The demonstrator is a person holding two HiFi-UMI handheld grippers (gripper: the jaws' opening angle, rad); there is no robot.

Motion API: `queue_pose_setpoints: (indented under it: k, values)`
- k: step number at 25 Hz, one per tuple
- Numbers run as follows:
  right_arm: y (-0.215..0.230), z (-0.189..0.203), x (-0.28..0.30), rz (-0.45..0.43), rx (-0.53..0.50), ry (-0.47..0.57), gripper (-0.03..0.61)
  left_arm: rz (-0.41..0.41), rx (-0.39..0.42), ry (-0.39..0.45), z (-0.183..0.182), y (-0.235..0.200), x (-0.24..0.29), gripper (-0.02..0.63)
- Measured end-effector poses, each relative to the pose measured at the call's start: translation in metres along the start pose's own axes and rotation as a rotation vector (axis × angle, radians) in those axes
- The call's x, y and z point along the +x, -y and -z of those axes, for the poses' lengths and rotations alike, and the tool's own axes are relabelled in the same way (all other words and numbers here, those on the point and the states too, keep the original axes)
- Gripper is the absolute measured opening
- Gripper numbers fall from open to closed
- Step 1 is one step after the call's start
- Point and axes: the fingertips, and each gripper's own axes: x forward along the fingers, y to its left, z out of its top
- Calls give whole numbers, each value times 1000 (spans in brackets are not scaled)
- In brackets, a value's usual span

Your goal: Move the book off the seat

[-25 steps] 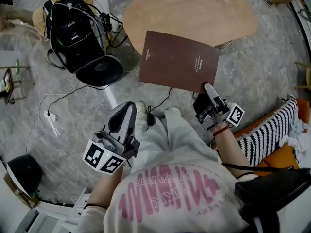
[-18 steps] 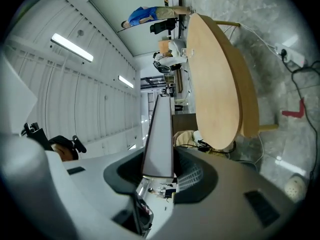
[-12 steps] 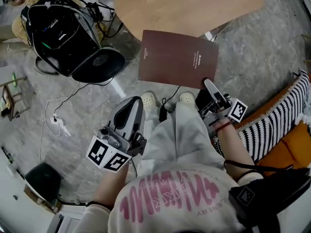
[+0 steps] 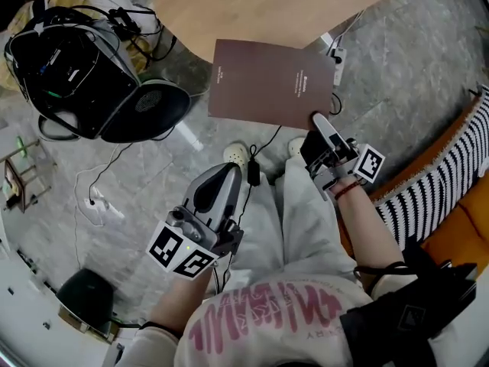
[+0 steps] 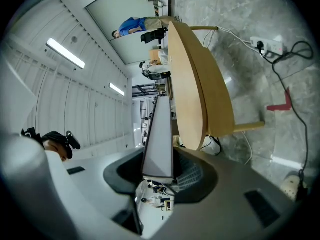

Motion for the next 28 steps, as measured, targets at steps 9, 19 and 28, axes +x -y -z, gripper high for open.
queue_pose_setpoints:
  k: [9, 19, 28]
  values:
    - [33, -8, 3, 17, 6, 34, 158, 77, -28, -80, 39, 15, 31, 8]
    - [70, -24, 4, 70, 6, 24, 158, 97, -64, -131, 66, 10, 53, 8]
    - [78, -43, 17, 56, -3, 2, 158, 92, -123, -121, 74, 8, 75, 8]
